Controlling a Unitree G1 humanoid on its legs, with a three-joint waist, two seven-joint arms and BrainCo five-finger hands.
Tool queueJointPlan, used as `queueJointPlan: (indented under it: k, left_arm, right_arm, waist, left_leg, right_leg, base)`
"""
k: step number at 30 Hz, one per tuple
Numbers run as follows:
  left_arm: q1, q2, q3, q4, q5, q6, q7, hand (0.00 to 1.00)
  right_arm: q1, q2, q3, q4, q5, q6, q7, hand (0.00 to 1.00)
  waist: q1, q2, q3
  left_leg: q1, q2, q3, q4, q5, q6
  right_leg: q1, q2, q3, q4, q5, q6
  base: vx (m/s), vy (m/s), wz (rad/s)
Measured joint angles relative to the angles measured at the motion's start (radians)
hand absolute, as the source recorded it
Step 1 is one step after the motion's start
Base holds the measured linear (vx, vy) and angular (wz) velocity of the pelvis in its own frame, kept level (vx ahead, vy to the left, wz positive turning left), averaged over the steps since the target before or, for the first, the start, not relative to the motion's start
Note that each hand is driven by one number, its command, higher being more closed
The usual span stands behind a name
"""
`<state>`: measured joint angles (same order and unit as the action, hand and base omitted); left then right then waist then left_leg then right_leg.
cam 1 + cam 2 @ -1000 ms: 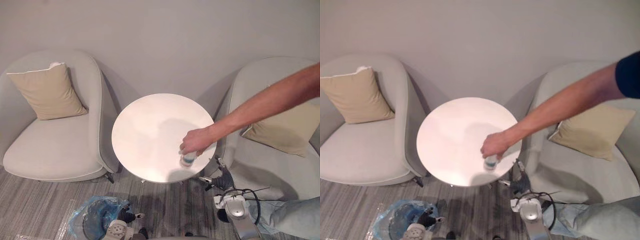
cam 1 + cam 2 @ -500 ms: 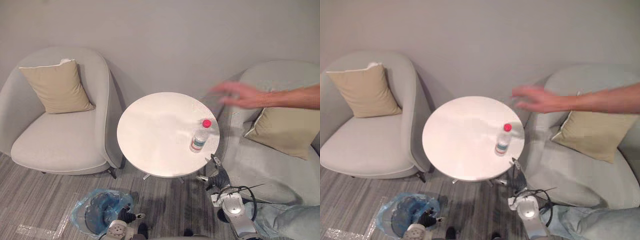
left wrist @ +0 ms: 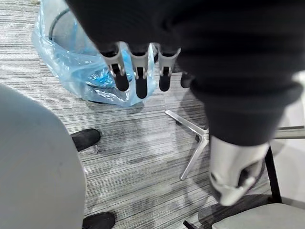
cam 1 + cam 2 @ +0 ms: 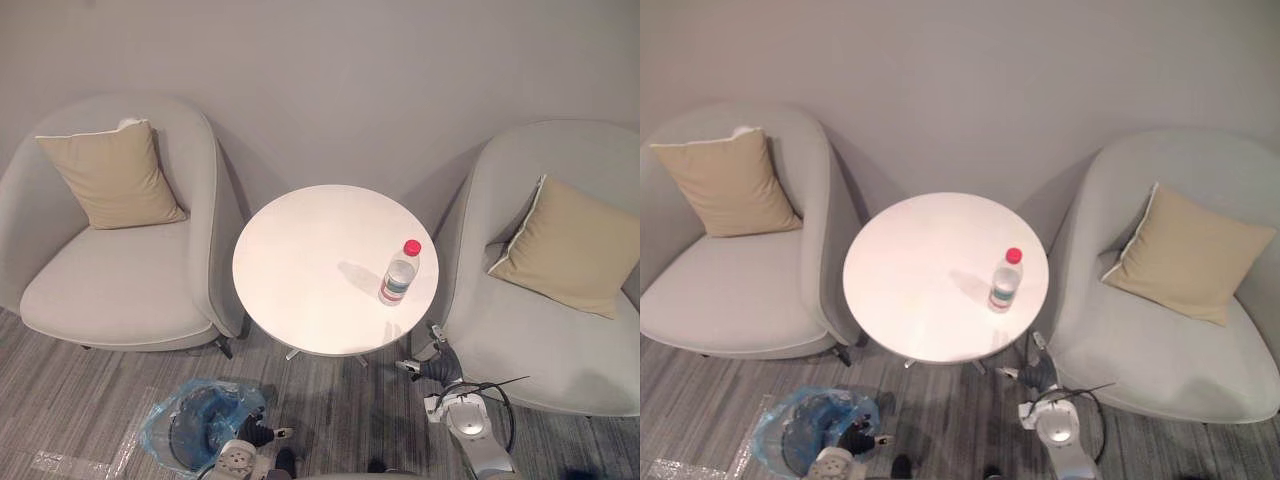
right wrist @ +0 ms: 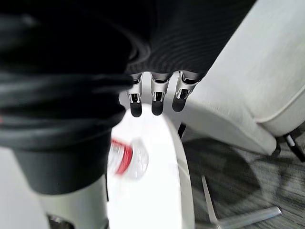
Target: Gather rubbish on tea table into small bin, then transfer packed bag to large trash can.
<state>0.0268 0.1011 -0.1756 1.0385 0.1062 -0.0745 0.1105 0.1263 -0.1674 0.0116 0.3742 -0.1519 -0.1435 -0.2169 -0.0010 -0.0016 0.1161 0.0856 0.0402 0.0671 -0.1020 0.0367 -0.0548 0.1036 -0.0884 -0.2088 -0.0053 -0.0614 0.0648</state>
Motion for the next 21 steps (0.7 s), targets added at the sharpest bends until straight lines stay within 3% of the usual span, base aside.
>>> queueJointPlan:
  k: [21]
  left_arm:
    - [0.007,0.001,0.002,-0.036,-0.030,-0.001,0.000,0.00]
  right_arm:
    - [-0.224,0.008,-0.087,0.079,0.136,0.017,-0.114,0.00]
  waist:
    - [0.005,0.021,0.043]
  left_leg:
    - [-0.052,-0.002,-0.026,0.000,0.004,-0.001]
  right_leg:
    - [-0.034,0.000,-0.017,0.000,0.000,0.000]
  base:
    - [-0.01,-0.003,0.03]
